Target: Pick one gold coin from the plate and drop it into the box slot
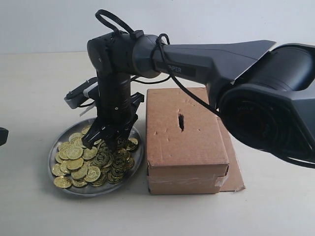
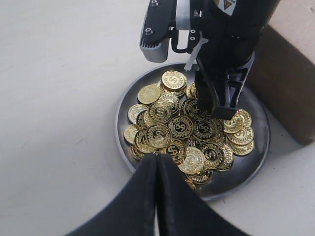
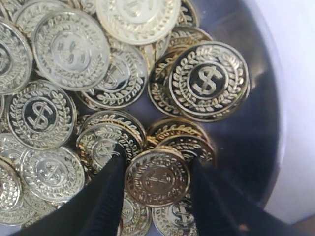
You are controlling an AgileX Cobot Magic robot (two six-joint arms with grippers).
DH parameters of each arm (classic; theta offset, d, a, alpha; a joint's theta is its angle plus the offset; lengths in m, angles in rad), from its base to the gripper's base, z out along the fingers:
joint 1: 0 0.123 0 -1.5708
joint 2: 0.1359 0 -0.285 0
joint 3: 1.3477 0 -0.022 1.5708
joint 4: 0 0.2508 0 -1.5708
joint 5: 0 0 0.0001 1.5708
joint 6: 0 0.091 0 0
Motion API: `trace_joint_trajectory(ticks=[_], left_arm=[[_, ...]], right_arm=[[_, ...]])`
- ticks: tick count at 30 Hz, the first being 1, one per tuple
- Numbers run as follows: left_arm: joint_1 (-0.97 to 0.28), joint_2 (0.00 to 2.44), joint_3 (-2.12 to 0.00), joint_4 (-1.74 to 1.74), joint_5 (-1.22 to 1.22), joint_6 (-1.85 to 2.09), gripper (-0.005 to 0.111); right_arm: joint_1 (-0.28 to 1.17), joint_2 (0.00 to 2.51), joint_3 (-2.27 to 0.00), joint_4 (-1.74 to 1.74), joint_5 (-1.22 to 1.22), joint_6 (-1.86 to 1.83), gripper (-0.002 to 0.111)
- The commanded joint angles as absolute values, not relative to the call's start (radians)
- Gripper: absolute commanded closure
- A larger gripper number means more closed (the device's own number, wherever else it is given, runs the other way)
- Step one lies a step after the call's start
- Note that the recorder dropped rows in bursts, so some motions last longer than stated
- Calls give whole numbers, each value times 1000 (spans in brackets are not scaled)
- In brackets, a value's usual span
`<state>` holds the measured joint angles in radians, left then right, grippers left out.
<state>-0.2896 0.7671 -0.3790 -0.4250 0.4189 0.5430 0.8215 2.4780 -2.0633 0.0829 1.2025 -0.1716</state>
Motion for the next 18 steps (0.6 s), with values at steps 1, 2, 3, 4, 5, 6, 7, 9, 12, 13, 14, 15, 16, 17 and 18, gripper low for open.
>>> trace_joint_trajectory(ticks=[1, 2, 3, 4, 5, 6, 7, 9, 12, 13, 14, 15, 16, 17, 18], left_arm=[[-295, 770, -387, -433, 416, 544, 107], [-295, 770, -387, -433, 416, 546, 107], [-295, 770, -387, -428, 416, 545, 107], [-295, 770, -387, -428, 416, 549, 107], [-295, 770, -387, -428, 416, 559, 107], [-295, 770, -387, -428, 416, 573, 106], [-295, 770, -387, -428, 416, 578, 104], [-295, 770, -387, -428, 416, 598, 96], [-295, 770, -387, -428, 416, 635, 75], [-295, 770, -387, -428, 416, 652, 68], [-295, 770, -387, -428, 416, 675, 57], [-295, 770, -387, -428, 414, 712, 47], [-295, 770, -387, -428, 414, 753, 40], [-295, 770, -387, -428, 412, 805, 36], [-295, 770, -387, -428, 410, 869, 37]], right_arm=[[818, 2477, -2063, 87, 1197, -180, 74], [818, 2471, -2063, 87, 1197, -182, 74], [818, 2467, -2063, 87, 1197, -189, 74], [818, 2459, -2067, 91, 1197, -200, 74], [818, 2457, -2071, 96, 1201, -209, 74], [818, 2450, -2079, 108, 1205, -218, 74], [818, 2445, -2085, 118, 1209, -229, 74], [818, 2426, -2093, 135, 1211, -246, 74], [818, 2393, -2093, 171, 1221, -320, 74], [818, 2382, -2093, 176, 1221, -343, 74], [818, 2372, -2093, 183, 1221, -362, 74], [818, 2362, -2093, 186, 1221, -382, 74], [818, 2350, -2093, 188, 1221, -402, 74], [818, 2339, -2093, 193, 1221, -417, 74], [818, 2325, -2091, 203, 1221, -425, 74]])
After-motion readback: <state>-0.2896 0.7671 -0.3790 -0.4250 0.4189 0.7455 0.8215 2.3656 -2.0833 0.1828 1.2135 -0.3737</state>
